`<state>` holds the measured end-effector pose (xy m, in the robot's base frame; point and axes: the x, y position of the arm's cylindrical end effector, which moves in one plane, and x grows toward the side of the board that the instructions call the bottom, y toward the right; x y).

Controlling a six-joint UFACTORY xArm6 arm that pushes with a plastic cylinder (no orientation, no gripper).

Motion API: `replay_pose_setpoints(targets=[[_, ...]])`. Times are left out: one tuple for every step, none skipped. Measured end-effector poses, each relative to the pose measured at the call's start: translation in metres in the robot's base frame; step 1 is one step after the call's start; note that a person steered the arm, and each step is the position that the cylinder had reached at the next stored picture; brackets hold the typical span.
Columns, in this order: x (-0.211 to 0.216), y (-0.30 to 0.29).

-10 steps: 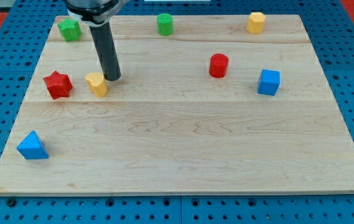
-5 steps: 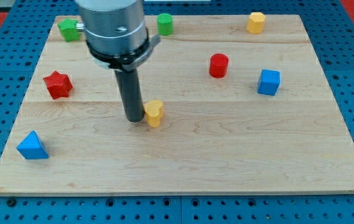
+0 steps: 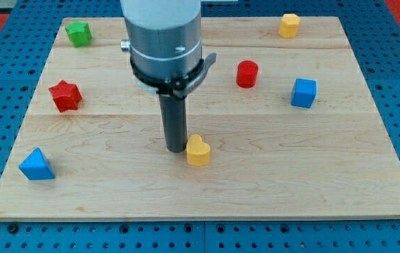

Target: Push yellow heart to the bottom of the board

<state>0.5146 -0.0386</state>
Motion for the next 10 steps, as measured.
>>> replay_pose_setpoints(targets=[[-0.014,0.006],[-0.041,0.027],[-0.024,0.063],[-0.004,0.053],[0.004,0.05],[0.013,0.048],[-0.028,0.072],[-0.012,0.044],[0.01,0.034],[-0.027,0.079]])
